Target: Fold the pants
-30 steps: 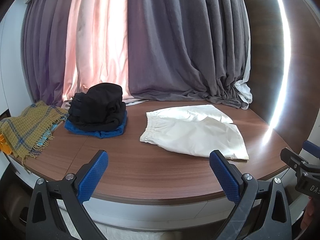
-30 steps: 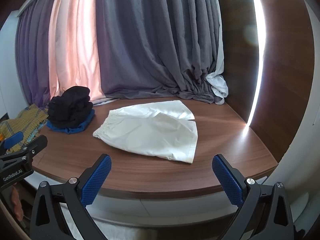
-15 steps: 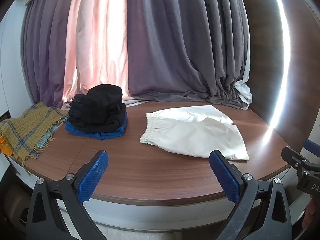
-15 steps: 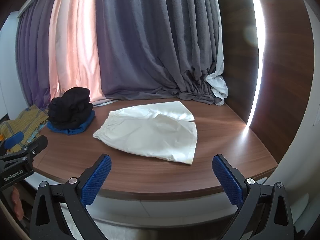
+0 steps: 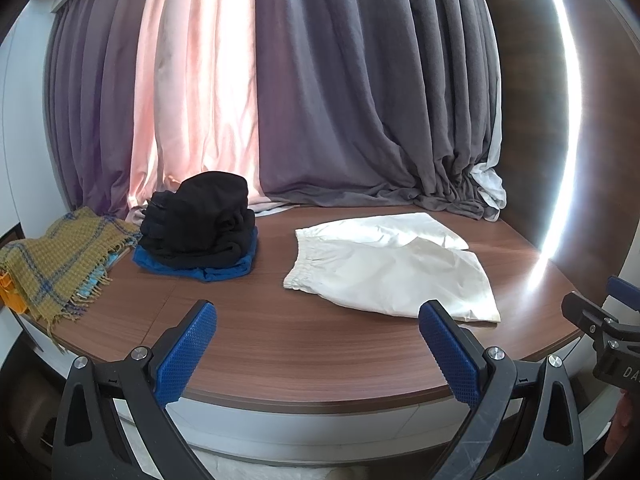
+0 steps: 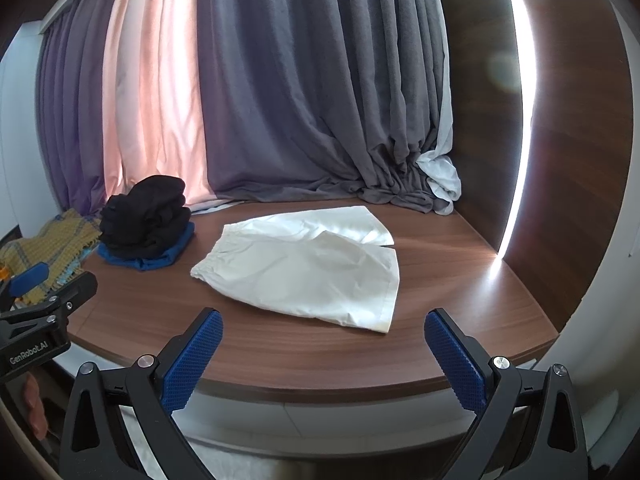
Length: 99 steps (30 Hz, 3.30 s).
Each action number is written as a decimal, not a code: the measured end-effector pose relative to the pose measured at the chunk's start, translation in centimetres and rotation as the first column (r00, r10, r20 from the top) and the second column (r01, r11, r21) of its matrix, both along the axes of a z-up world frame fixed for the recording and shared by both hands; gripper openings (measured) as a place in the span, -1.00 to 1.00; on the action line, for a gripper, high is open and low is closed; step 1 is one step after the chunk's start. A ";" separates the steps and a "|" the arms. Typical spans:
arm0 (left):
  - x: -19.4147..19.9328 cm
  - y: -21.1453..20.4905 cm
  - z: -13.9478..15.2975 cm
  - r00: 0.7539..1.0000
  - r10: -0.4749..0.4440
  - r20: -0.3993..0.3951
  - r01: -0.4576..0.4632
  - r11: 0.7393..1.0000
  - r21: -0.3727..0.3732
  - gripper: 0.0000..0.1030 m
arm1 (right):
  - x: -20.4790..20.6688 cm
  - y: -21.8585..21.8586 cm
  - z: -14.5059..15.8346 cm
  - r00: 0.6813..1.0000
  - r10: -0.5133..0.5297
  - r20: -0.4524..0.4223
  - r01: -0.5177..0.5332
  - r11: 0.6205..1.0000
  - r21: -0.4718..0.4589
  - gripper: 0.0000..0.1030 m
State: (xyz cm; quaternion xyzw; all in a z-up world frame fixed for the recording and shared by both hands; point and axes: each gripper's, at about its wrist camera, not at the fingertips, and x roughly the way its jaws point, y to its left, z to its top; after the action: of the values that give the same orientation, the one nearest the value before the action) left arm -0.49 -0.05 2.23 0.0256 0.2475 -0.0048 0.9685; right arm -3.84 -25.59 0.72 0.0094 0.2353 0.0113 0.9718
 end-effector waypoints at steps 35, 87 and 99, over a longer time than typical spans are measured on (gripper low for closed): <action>7.7 1.8 -2.5 0.996 -0.034 -0.086 0.034 0.999 -0.001 1.00 | 6.0 1.6 -1.8 0.994 -0.038 -0.102 0.040 0.999 0.015 0.99; 27.6 0.8 -17.5 0.867 -0.158 -0.472 0.188 0.982 0.018 0.76 | 20.7 -1.2 -13.7 0.805 -0.480 -0.348 0.496 0.867 -0.048 0.98; 27.7 0.4 -18.3 0.847 -0.188 -0.498 0.218 0.976 0.002 0.71 | 20.7 -2.5 -15.9 0.773 -0.501 -0.389 0.543 0.839 -0.002 0.82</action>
State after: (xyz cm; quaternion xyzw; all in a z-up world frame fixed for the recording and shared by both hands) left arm 27.21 0.36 -16.11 0.0777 0.4830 -0.1065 0.8657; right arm 16.89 -28.07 -15.21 0.1300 0.4033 -0.2482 0.8711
